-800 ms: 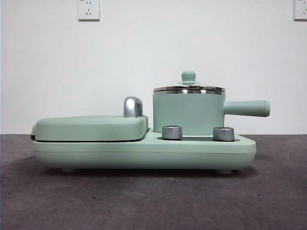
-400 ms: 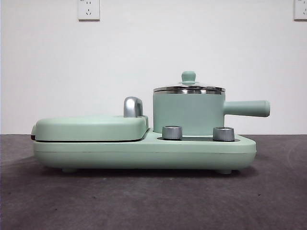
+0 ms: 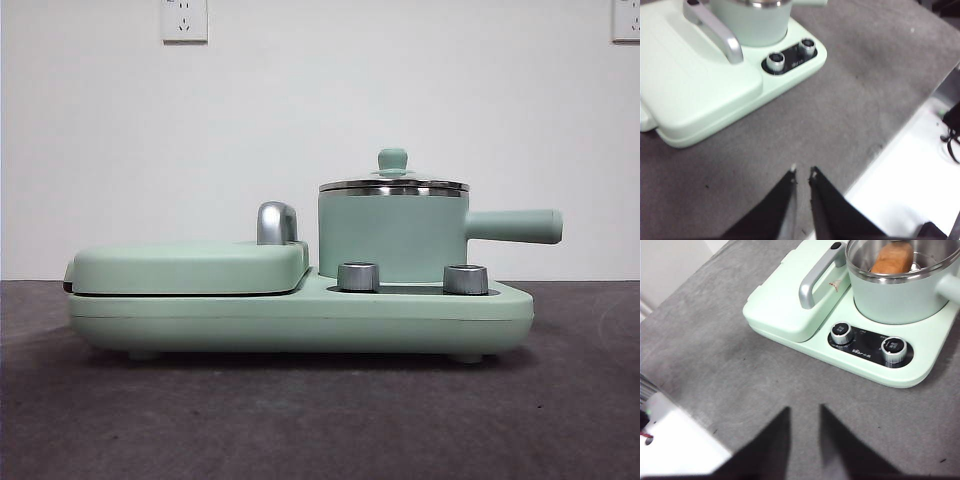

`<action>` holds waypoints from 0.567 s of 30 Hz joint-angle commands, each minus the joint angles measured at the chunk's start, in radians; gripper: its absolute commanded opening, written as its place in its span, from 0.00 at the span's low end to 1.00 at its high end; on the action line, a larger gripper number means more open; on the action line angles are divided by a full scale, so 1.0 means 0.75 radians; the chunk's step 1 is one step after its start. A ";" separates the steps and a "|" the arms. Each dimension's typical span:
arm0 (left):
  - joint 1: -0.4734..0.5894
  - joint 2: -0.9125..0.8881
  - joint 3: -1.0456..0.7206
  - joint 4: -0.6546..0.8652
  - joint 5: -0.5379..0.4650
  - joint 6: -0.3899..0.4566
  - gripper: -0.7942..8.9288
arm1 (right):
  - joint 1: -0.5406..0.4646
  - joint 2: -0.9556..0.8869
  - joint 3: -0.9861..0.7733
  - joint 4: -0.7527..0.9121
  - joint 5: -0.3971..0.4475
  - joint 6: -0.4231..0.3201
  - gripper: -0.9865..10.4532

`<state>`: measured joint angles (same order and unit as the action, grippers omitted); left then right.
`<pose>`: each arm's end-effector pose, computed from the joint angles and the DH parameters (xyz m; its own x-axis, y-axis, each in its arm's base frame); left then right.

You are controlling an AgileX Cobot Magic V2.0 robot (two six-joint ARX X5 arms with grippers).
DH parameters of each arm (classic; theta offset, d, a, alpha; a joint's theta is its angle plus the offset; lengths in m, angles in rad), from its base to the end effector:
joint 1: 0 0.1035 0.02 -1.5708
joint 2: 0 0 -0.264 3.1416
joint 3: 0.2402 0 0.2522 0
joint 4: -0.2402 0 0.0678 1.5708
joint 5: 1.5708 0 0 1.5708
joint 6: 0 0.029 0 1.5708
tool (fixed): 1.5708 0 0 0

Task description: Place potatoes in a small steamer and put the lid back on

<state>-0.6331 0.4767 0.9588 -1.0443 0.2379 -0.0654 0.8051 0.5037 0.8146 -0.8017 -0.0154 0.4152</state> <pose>0.0410 -0.0386 0.3402 0.5235 -0.6765 -0.5180 0.7061 0.6847 -0.1806 0.0614 0.0645 0.3174 0.6001 0.6464 -0.4713 -0.5364 0.7622 0.3624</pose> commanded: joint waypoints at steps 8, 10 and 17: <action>-0.008 0.007 0.012 0.019 0.002 -0.012 0.10 | 0.013 0.003 0.012 0.021 0.021 -0.011 0.10; -0.008 0.007 0.012 0.019 0.002 -0.012 0.10 | 0.013 0.003 0.012 0.021 0.021 -0.011 0.10; -0.002 -0.004 0.007 0.028 0.002 -0.011 0.10 | 0.013 0.003 0.012 0.021 0.021 -0.011 0.10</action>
<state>-0.6319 0.4759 0.9588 -1.0405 0.2379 -0.0715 0.8051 0.5034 0.8146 -0.7959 -0.0029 0.4152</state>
